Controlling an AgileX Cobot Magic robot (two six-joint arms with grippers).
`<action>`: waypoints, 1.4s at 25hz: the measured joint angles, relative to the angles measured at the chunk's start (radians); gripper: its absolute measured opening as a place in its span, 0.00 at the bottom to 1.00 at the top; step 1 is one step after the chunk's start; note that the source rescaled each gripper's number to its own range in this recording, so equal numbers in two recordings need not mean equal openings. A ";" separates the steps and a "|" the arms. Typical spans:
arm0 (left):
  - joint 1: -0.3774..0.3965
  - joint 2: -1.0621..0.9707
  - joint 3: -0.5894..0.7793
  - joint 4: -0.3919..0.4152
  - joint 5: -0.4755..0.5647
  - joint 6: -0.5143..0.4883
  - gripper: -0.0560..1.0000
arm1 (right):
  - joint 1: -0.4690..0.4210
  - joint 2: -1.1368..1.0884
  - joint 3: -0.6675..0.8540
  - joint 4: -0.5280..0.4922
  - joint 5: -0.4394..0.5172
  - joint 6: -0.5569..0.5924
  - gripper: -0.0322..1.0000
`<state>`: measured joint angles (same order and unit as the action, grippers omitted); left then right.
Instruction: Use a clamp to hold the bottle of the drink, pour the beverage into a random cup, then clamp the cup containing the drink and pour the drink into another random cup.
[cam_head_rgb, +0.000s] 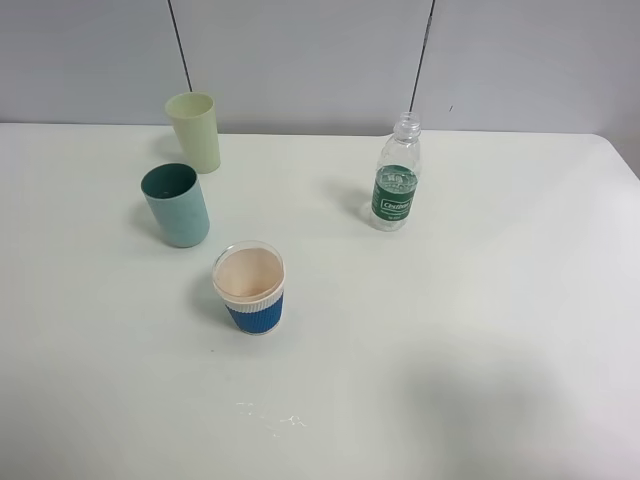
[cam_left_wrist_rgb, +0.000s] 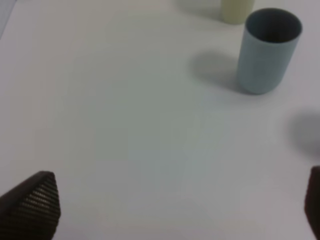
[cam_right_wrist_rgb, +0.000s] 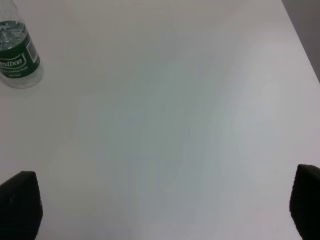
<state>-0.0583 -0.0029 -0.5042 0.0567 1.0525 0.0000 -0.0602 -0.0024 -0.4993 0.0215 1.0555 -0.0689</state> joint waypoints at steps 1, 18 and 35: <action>0.000 0.000 0.000 0.000 0.000 0.000 0.99 | 0.000 0.000 0.000 0.000 0.000 0.000 1.00; 0.000 0.000 0.000 0.000 0.000 -0.026 0.99 | 0.000 0.000 0.000 0.000 0.000 0.000 1.00; 0.000 0.000 0.000 0.000 0.000 -0.032 0.99 | 0.000 0.000 0.000 0.000 0.000 0.000 1.00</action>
<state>-0.0583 -0.0029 -0.5042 0.0567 1.0525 -0.0317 -0.0602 -0.0024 -0.4993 0.0215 1.0555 -0.0689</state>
